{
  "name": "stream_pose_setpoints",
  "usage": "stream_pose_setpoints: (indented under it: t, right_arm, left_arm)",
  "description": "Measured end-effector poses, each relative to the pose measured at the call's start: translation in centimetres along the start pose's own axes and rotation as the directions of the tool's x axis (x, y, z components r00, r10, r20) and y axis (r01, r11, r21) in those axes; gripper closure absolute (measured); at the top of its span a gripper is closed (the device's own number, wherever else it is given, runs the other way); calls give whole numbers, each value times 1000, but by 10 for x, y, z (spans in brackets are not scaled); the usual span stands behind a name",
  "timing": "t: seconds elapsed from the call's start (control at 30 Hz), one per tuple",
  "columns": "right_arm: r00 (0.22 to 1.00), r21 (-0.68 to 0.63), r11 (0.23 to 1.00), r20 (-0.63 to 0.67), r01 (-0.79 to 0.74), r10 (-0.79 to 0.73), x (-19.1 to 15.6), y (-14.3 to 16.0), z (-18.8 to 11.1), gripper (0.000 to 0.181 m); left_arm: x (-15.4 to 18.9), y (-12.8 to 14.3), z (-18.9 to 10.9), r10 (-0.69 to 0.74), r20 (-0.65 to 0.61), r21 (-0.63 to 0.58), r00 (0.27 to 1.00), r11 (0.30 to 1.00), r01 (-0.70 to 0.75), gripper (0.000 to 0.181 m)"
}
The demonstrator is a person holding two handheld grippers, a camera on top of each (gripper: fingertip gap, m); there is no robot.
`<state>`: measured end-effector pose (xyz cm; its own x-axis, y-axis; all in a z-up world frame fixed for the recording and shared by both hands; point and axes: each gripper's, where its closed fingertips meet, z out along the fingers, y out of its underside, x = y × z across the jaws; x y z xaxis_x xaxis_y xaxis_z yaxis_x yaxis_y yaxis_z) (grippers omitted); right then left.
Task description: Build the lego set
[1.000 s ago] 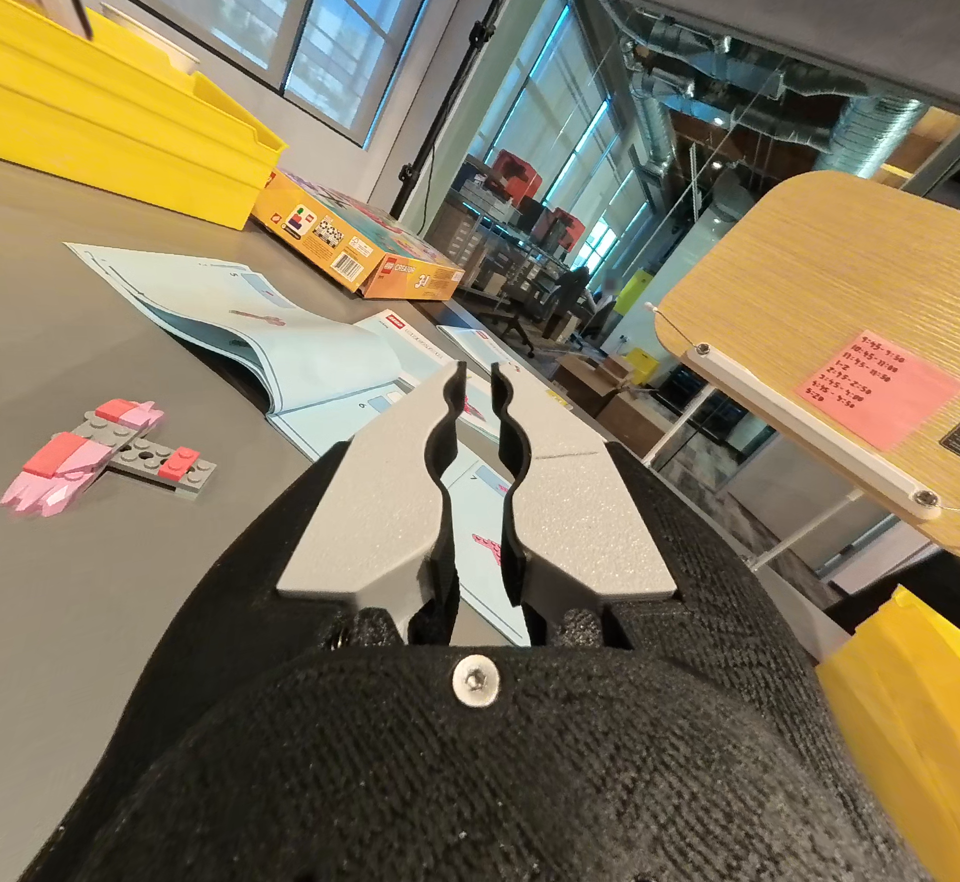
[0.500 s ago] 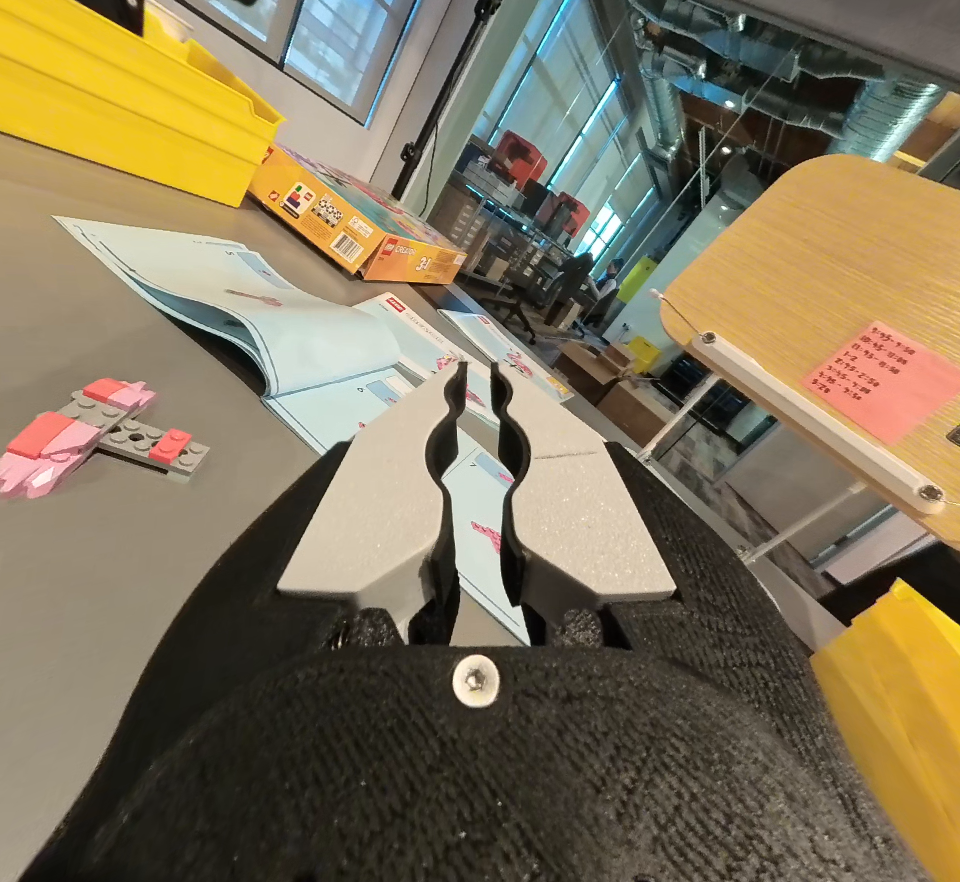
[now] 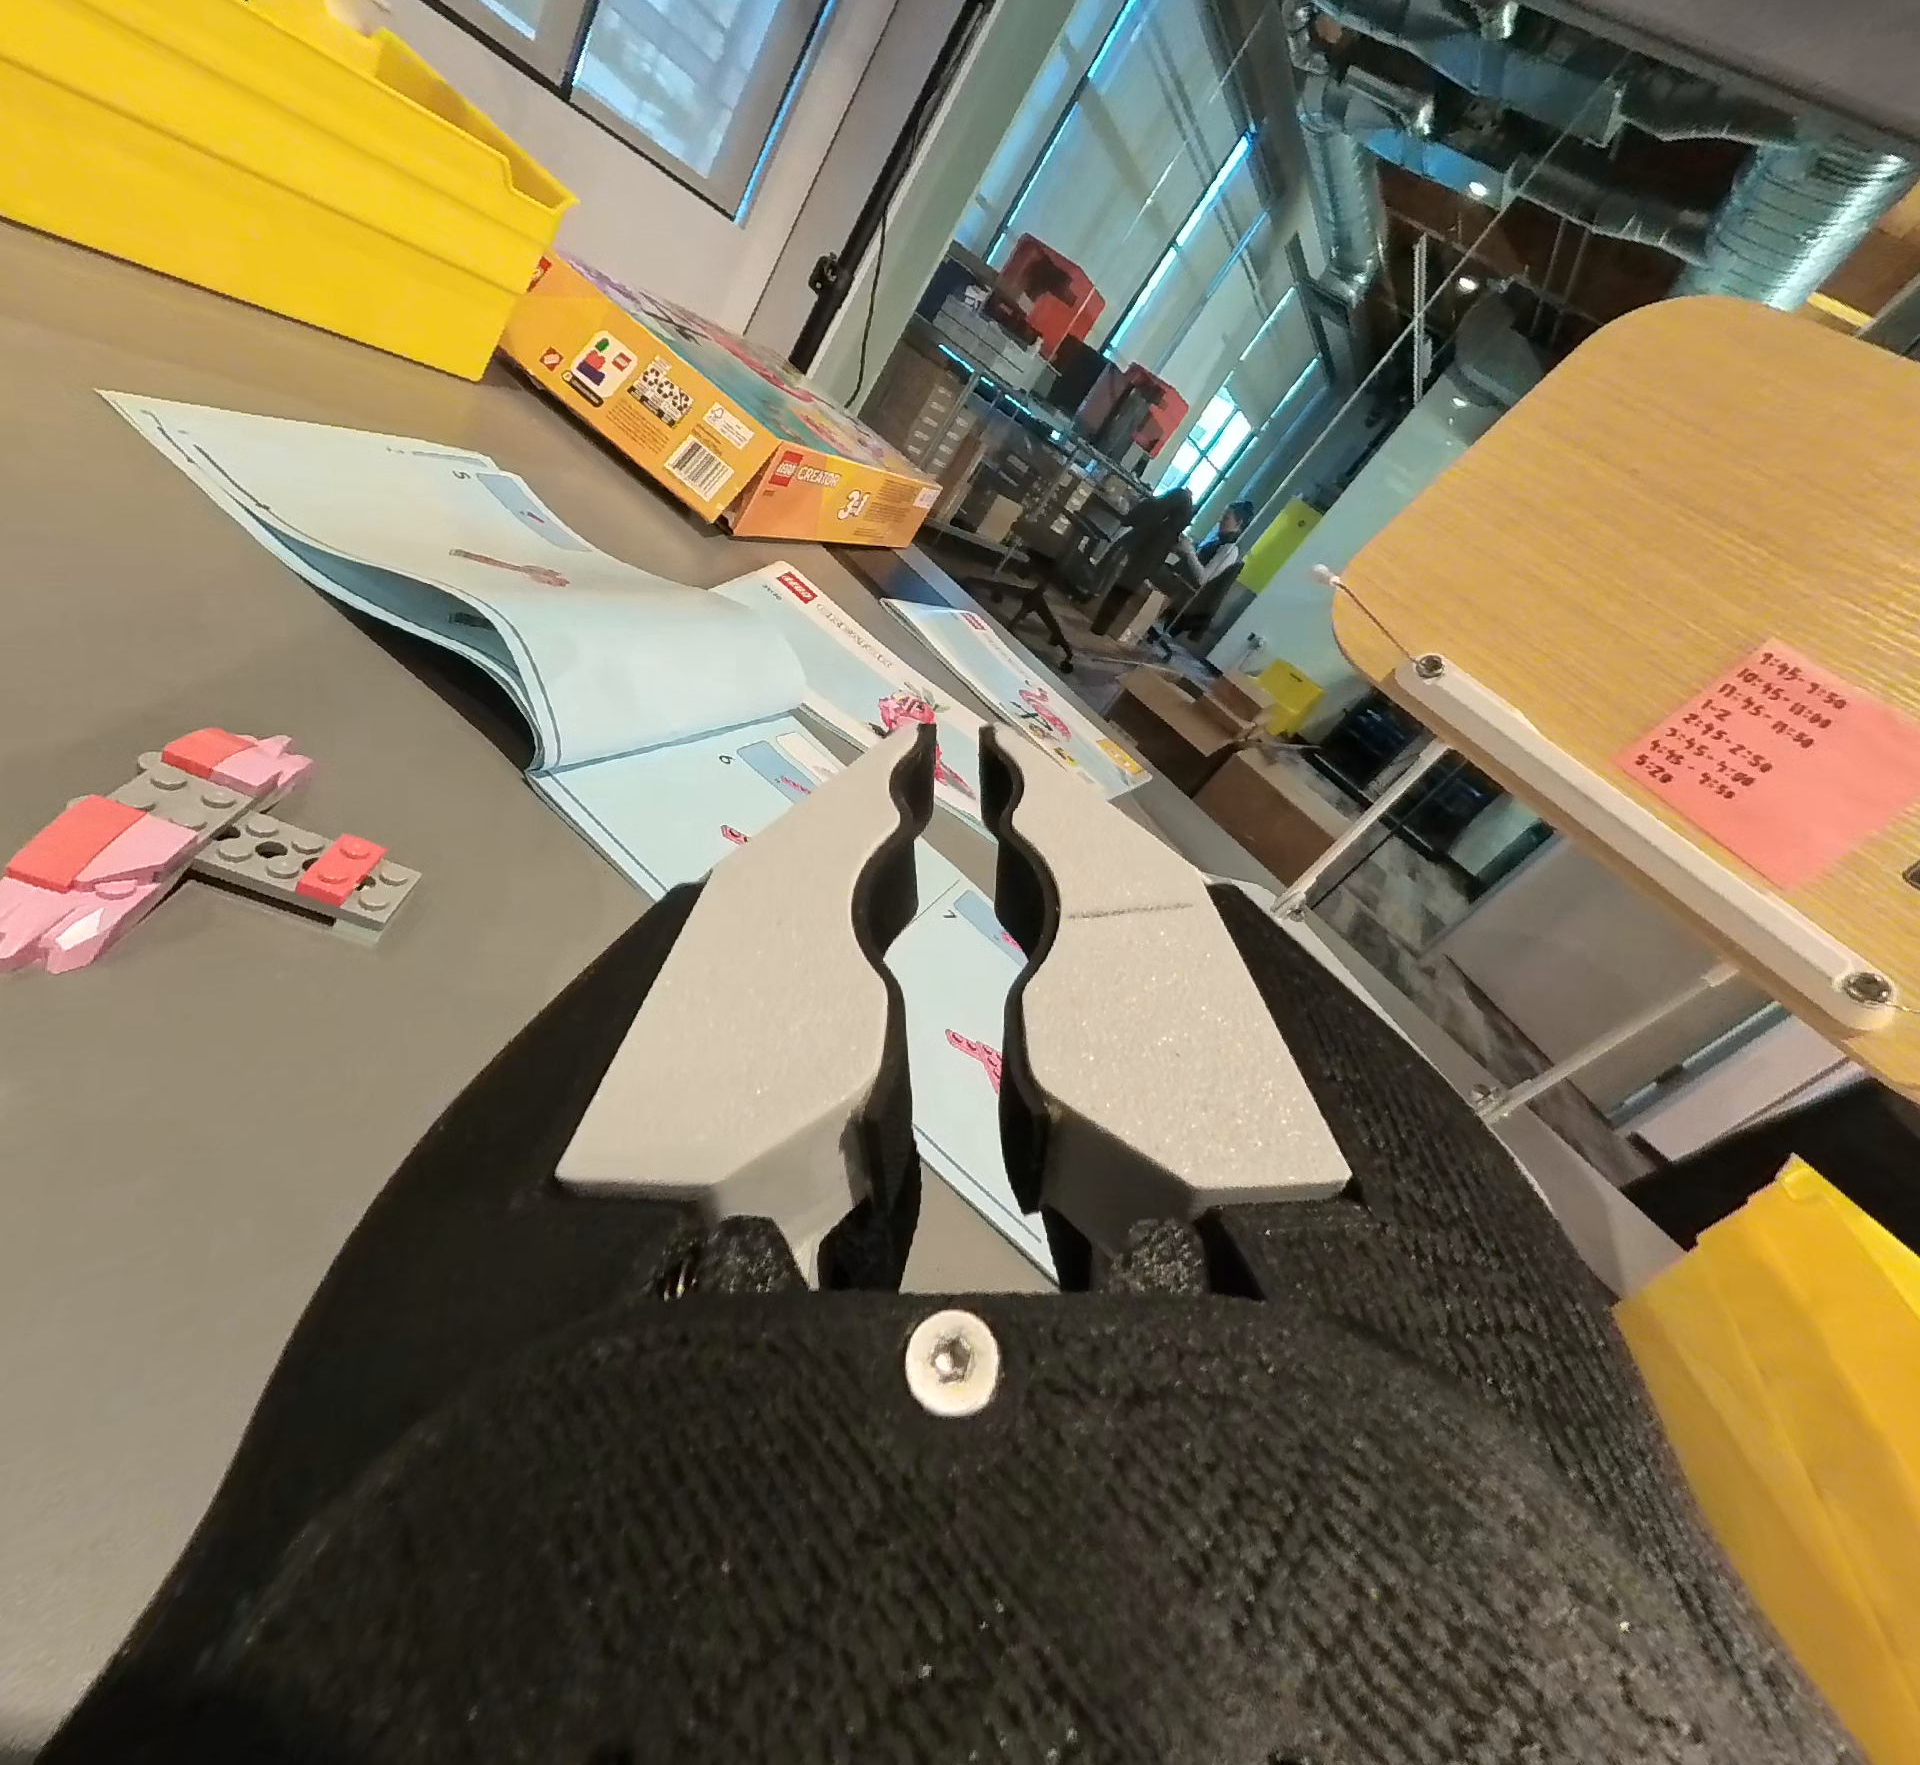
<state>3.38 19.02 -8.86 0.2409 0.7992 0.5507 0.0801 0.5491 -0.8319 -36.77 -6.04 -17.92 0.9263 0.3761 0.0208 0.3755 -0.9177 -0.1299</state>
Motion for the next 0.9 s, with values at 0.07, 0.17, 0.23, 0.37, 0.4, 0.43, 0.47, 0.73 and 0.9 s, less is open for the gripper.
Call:
stream_pose_setpoints:
  t: [0.07,0.17,0.23,0.37,0.4,0.43,0.47,0.73,0.9]
  right_arm:
    - [1000,-2,1000,0,4,-4,0,0,0,175]
    - [1000,-3,1000,0,5,-5,0,1,0,175]
    - [1000,-5,1000,0,6,-6,0,1,1,175]
    - [1000,-7,1000,1,8,-8,-1,1,1,175]
    - [1000,-7,1000,2,7,-7,-1,2,1,175]
    - [1000,-7,1000,3,8,-7,-1,2,1,176]
    - [1000,-8,1000,3,8,-8,-1,2,1,176]
    - [1000,-13,1000,6,12,-12,-2,3,2,176]
    - [1000,-9,1000,8,14,-14,-3,1,2,176]
  left_arm:
    - [-10,3,1,23,76,-22,997,1000,-22,162]
    - [-26,10,1,71,182,-63,981,996,-61,161]
    - [-25,8,-1,59,164,-44,985,998,-53,161]
    - [-45,-13,-24,-6,220,106,975,994,-18,155]
    - [-52,-20,-31,-33,239,156,971,988,-5,148]
    - [-56,-27,-37,-61,243,198,968,980,12,144]
    - [-57,-30,-39,-75,232,216,970,976,24,144]
    - [-60,-15,-25,-39,277,36,960,999,31,152]
    - [-56,-22,-26,10,320,48,947,998,-26,170]
